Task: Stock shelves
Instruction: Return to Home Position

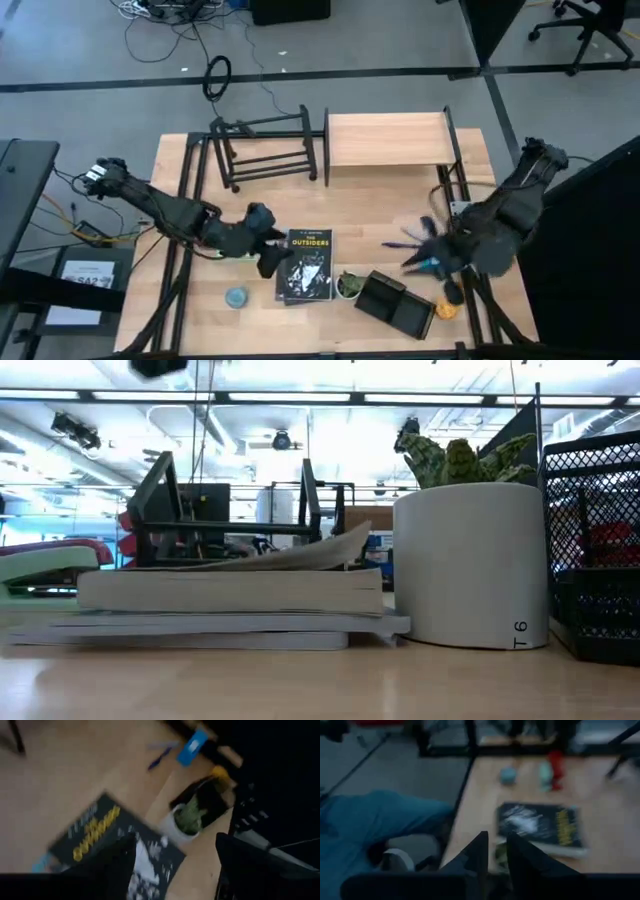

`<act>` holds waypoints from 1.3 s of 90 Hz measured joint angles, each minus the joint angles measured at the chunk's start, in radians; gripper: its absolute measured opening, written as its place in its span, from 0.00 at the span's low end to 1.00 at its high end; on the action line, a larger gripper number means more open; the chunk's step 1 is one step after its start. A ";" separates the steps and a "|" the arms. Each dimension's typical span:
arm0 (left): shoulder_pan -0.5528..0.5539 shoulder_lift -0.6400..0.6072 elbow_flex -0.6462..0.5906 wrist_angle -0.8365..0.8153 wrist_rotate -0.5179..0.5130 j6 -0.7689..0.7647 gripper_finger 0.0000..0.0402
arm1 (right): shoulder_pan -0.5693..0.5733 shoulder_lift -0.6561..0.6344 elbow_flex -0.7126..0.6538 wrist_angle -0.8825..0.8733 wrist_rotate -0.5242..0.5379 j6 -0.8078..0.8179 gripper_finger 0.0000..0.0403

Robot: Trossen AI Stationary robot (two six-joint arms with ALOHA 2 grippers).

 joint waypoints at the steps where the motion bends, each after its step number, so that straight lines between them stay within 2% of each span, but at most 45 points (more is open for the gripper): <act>1: 0.002 -0.003 0.005 0.001 -0.003 0.013 0.63 | 0.002 -0.010 0.000 -0.011 0.011 0.001 0.08; 18: 0.064 -0.127 0.015 -0.062 -0.088 0.126 0.63 | -0.013 -0.193 -0.045 -0.165 0.113 0.081 0.01; 32: 0.114 -0.206 0.015 -0.113 -0.120 0.188 0.63 | -0.060 -0.415 -0.213 -0.148 0.119 0.154 0.00; 40: 0.133 -0.222 0.015 -0.108 -0.119 0.222 0.63 | -0.112 -0.558 -0.339 -0.066 0.097 0.205 0.00; 49: 0.151 -0.225 0.015 -0.098 -0.119 0.259 0.63 | -0.189 -0.696 -0.499 0.170 0.012 0.176 0.00; 59: 0.185 -0.224 0.014 -0.098 -0.117 0.263 0.63 | -0.300 -0.788 -0.669 0.395 -0.099 0.147 0.00; 69: 0.208 -0.230 0.014 -0.091 -0.118 0.275 0.63 | -0.436 -0.812 -0.795 0.511 -0.252 0.143 0.00; 82: 0.240 -0.255 -0.014 -0.044 -0.085 0.321 0.63 | -0.638 -0.797 -0.895 0.693 -0.476 0.089 0.00; 97: 0.263 -0.373 -0.234 0.154 -0.054 0.337 0.63 | -0.850 -0.793 -0.966 0.845 -0.708 0.112 0.00; 109: 0.263 -0.524 -0.477 0.379 -0.011 0.338 0.63 | -0.955 -0.794 -0.987 0.861 -0.812 0.141 0.00; 117: 0.264 -0.634 -0.625 0.528 0.009 0.379 0.63 | -0.994 -0.795 -0.997 0.860 -0.845 0.120 0.00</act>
